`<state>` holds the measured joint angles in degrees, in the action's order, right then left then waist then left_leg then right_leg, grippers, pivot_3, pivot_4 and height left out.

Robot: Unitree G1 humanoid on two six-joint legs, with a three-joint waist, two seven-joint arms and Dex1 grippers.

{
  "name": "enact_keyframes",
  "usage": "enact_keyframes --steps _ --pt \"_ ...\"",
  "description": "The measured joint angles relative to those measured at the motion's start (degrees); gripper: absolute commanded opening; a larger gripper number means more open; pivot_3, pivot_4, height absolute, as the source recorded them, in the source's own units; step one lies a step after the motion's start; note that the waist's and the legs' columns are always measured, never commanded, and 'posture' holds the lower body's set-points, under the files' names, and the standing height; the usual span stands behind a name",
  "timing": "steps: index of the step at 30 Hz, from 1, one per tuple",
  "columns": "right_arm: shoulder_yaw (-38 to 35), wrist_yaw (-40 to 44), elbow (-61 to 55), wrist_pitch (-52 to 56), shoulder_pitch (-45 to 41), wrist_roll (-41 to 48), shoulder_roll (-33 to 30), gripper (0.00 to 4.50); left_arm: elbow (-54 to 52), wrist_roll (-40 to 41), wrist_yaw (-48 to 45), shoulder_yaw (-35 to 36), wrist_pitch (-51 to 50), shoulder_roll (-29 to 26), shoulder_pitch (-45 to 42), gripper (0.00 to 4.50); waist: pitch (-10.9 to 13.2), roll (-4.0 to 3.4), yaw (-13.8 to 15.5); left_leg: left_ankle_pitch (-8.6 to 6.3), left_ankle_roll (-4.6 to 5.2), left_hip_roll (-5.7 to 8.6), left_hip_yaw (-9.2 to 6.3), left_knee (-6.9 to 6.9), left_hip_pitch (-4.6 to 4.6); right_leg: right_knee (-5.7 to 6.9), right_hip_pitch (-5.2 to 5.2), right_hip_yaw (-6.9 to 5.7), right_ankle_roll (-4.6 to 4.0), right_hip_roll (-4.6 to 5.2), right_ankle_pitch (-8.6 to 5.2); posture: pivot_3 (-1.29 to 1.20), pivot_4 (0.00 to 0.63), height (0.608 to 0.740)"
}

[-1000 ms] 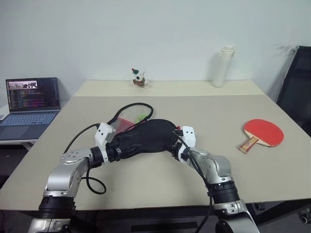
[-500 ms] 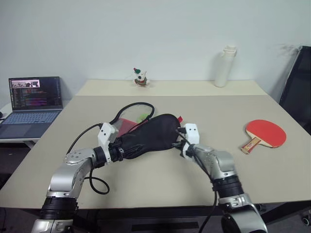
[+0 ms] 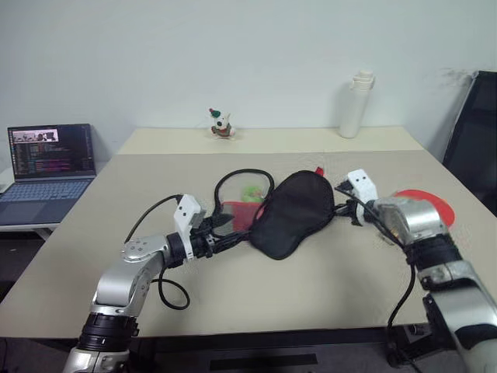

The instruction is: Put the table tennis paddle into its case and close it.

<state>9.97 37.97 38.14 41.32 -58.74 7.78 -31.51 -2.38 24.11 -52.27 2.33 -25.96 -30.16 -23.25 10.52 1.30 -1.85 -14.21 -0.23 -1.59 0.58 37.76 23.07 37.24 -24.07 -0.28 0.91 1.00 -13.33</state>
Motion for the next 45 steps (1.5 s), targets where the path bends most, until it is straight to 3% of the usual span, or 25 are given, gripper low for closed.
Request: enact_keyframes --steps 5,8,15,16,20,23,25,28,32,35,45 --pt "2.4 3.7 12.9 -10.2 -5.5 -4.8 1.7 0.03 -0.2 0.0 0.2 -0.9 0.0 0.2 0.1 3.45 0.0 0.00 0.0 0.00 0.00 -0.03 0.04 -0.05 0.03 -0.03 -0.02 0.03 -0.26 0.01 0.16 0.00 0.150 0.740" --pt "2.2 3.4 17.6 -13.8 -6.2 -6.3 3.7 0.68 -0.3 0.0 0.2 -1.0 0.1 0.2 0.1 3.45 0.0 0.00 0.0 0.00 0.00 -0.02 0.03 -0.05 0.04 -0.03 -0.02 0.07 -0.26 0.04 0.17 0.00 0.150 0.740" --pt "-1.0 0.5 20.1 -17.7 -6.6 -6.8 3.9 3.09 -0.3 0.0 -0.2 -1.6 0.3 0.2 0.1 3.45 0.0 -0.04 0.1 0.00 0.00 0.00 -0.01 -0.05 0.03 -0.02 -0.03 0.09 -0.27 0.07 0.18 0.00 0.150 0.740" --pt "-1.9 0.2 20.0 -17.8 -6.6 -6.8 3.0 3.09 -0.3 0.0 -0.3 -1.6 0.3 0.2 0.1 3.45 0.0 -0.06 0.2 0.00 0.00 0.01 0.00 -0.05 0.03 -0.02 -0.02 0.09 -0.27 0.07 0.18 0.00 0.150 0.740" --pt "-5.7 1.6 11.7 -12.4 -3.0 -4.9 0.0 3.09 -0.3 -0.1 -0.9 -1.7 0.5 -0.1 0.1 3.45 0.1 -0.06 0.2 0.00 0.00 -0.01 -0.03 -0.05 0.04 -0.04 -0.02 0.08 -0.26 0.06 0.17 0.00 0.150 0.740" --pt "-7.6 3.7 -2.3 -3.2 4.2 -1.3 -0.4 3.69 -0.1 -0.3 -1.1 -2.0 1.0 -0.1 -0.2 3.45 0.1 -0.06 0.3 0.00 0.00 -0.03 -0.15 -0.05 0.04 0.01 -0.01 0.06 -0.26 0.06 0.17 0.00 0.150 0.740" --pt "-9.0 4.2 -15.0 5.9 11.2 2.6 -0.1 4.40 0.4 -0.3 -1.4 -2.0 1.5 -0.4 -0.5 3.45 0.1 -0.07 0.4 0.00 0.00 -0.03 -0.22 -0.05 0.05 0.05 -0.03 0.03 -0.26 0.06 0.17 0.00 0.150 0.740" --pt "-10.6 1.3 -29.4 16.3 17.9 6.5 2.8 4.47 1.3 -0.3 -2.5 -2.0 1.8 -0.9 -1.1 3.45 0.1 -0.09 0.1 0.00 0.00 -0.03 -0.22 -0.02 -0.01 0.14 -0.04 0.07 -0.18 0.05 0.12 0.00 0.150 0.740" --pt "-12.5 -7.1 -41.5 24.4 23.0 8.7 12.2 4.47 4.8 -0.1 -6.1 -1.6 3.2 -3.4 -3.1 3.45 0.1 -0.09 0.0 0.01 -0.01 -0.05 -0.23 0.09 -0.14 0.47 -0.04 0.08 -0.04 0.00 -0.05 0.00 0.150 0.740" --pt "-13.3 -13.9 -42.5 25.3 25.1 8.6 19.3 4.47 7.8 -0.1 -7.9 -0.2 4.1 -5.2 -5.7 3.45 0.1 -0.09 0.2 0.02 -0.02 -0.02 -0.25 0.14 -0.13 0.53 -0.04 0.05 -0.05 0.00 -0.06 0.00 0.150 0.740" --pt "-15.0 -22.3 -39.1 20.9 25.4 8.7 25.6 4.47 12.0 -0.7 -8.6 0.5 6.5 -6.2 -7.4 3.45 0.1 -0.09 0.2 0.01 -0.02 0.01 -0.21 0.10 -0.09 0.49 -0.08 0.09 -0.04 0.06 -0.07 0.00 0.150 0.740"
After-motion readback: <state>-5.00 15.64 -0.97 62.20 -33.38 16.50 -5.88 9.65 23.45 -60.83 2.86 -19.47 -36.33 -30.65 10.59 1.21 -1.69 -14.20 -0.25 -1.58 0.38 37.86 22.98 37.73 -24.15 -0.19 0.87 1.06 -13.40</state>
